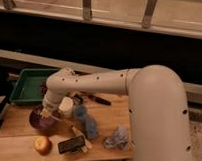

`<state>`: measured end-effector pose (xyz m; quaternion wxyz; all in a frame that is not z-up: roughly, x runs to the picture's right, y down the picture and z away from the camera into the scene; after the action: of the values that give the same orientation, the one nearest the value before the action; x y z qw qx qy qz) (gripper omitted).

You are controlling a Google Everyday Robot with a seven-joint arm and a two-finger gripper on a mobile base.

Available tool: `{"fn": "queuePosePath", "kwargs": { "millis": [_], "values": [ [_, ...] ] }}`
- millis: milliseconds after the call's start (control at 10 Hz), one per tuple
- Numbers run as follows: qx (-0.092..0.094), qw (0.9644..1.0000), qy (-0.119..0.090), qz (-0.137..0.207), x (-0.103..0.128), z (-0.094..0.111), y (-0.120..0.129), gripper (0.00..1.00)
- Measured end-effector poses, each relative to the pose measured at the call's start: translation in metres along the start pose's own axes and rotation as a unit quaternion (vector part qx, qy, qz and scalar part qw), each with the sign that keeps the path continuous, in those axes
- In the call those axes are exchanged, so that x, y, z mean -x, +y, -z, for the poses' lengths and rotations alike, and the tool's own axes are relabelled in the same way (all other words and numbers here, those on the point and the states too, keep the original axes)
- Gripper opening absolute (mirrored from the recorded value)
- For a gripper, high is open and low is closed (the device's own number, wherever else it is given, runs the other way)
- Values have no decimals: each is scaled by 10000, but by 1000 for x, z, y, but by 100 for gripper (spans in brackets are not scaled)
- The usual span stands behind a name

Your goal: Place fork in purple bowl

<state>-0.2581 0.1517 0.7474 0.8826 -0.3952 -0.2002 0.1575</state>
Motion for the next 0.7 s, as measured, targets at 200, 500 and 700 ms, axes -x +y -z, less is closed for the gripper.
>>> {"fn": "queuePosePath", "kwargs": {
  "millis": [200,500,700],
  "values": [
    [-2,10000,-13,8,1,0,0,53],
    [0,10000,-15,12,1,0,0,53],
    [1,10000,-14,14,1,0,1,53]
  ]
}}
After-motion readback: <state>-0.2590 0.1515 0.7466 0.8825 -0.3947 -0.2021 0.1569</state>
